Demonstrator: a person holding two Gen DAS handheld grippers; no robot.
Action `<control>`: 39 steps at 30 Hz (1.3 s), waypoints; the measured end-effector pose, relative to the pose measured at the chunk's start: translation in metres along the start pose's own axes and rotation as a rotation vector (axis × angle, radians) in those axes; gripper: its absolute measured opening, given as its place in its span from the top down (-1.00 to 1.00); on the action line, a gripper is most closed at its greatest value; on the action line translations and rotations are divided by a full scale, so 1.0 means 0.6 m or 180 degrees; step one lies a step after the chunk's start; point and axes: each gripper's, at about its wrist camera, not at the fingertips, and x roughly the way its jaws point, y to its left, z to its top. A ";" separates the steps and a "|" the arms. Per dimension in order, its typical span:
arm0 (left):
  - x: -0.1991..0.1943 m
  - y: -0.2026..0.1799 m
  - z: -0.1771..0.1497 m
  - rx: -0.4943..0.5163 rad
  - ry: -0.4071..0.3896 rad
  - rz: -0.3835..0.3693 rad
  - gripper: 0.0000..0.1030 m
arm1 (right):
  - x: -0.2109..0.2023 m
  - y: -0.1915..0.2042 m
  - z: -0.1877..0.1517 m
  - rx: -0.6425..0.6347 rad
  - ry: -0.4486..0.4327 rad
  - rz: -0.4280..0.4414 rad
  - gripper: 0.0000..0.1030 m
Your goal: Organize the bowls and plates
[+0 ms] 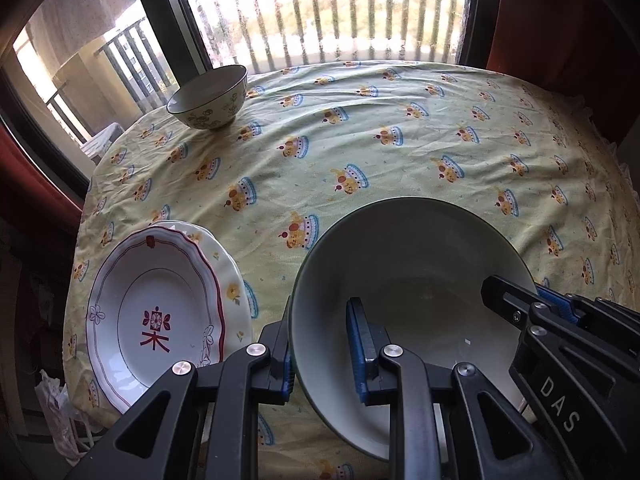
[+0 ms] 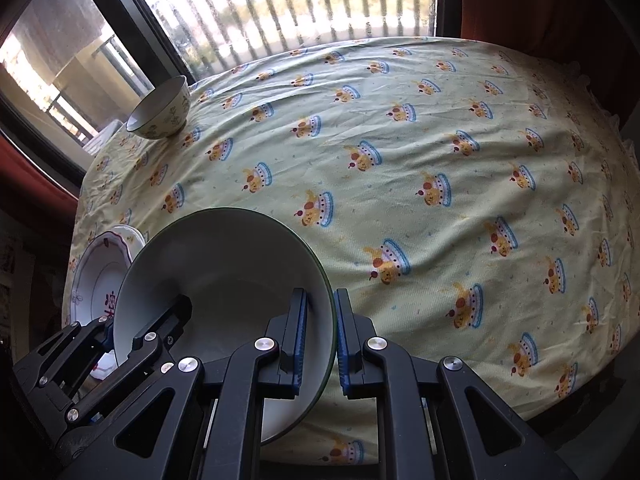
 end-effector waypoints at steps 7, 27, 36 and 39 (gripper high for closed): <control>0.018 0.007 -0.001 -0.0058 0.0087 0.0028 0.61 | 0.017 -0.001 -0.003 0.0055 0.0054 0.0027 0.68; 0.024 0.052 -0.001 -0.0188 0.0174 -0.0482 -0.06 | 0.004 0.031 -0.004 0.0099 -0.0023 -0.0200 -0.18; -0.018 0.130 0.020 -0.0197 0.0019 -0.0627 -0.50 | -0.040 0.104 0.014 0.0091 -0.0199 -0.0305 -0.39; -0.038 0.156 0.029 -0.0189 -0.0077 -0.0661 -0.52 | -0.062 0.140 0.022 0.0050 -0.0328 -0.0310 -0.39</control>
